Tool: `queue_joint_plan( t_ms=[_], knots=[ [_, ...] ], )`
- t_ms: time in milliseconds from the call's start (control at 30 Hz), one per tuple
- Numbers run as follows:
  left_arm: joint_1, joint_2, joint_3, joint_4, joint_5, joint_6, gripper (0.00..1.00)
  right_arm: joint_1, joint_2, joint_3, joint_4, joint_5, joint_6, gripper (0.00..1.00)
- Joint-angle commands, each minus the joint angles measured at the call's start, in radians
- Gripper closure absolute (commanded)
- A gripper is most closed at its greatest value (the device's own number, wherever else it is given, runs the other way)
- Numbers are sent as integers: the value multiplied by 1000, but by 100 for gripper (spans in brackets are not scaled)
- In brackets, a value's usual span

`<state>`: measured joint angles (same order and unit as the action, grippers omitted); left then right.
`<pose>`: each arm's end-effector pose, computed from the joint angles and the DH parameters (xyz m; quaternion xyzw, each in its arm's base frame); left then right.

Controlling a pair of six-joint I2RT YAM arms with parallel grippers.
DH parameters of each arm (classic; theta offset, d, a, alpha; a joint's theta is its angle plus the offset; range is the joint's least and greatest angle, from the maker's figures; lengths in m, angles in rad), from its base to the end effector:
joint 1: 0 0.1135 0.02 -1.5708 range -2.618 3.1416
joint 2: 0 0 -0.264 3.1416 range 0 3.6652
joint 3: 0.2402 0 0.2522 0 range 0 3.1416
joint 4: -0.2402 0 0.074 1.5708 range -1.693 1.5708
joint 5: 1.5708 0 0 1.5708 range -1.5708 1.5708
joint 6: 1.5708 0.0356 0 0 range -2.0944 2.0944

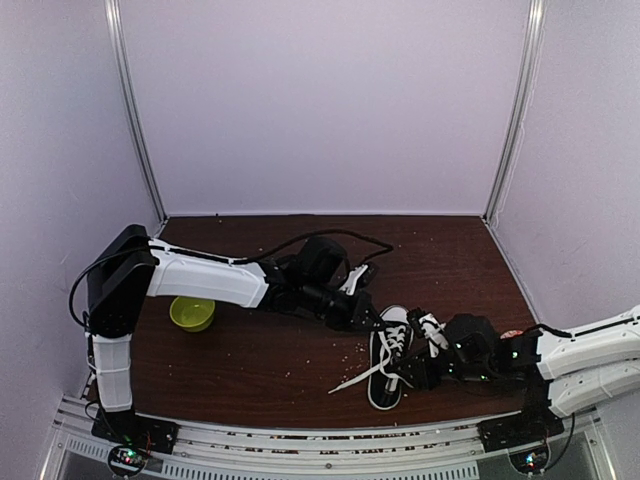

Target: Tie the shoes

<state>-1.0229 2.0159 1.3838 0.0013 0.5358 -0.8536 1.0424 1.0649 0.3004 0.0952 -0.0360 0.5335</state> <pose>0.2195 -0.3946 0.1938 0.1921 0.8465 -0.4918 0.0678 0.0979 0.1702 0.1502 -0.2341 0.8690 0.3202 0.2957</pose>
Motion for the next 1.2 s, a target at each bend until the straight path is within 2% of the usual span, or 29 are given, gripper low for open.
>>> queue_joint_plan(
  t_ms=[0,133,400,633,867,1067,1133,1167],
  knots=[
    [-3,10,9,11,4,26,100,5,24,-14,40,-62,39,56],
    [-3,12,12,11,2,26,100,7,30,-22,40,-69,50,60],
    [-3,16,21,3,3,30,100,7,-65,-26,-6,-56,89,46],
    [-3,17,21,4,4,26,100,8,-81,-47,7,-87,113,44],
    [-3,19,23,3,5,27,100,19,-32,-56,26,-146,119,59],
    [-3,21,27,2,7,27,100,20,-56,-47,-21,-128,115,82],
    [-3,22,29,2,7,26,100,19,-77,-43,-34,-125,115,86],
    [-3,23,29,2,8,27,100,20,-88,-39,-46,-125,114,85]
  ],
)
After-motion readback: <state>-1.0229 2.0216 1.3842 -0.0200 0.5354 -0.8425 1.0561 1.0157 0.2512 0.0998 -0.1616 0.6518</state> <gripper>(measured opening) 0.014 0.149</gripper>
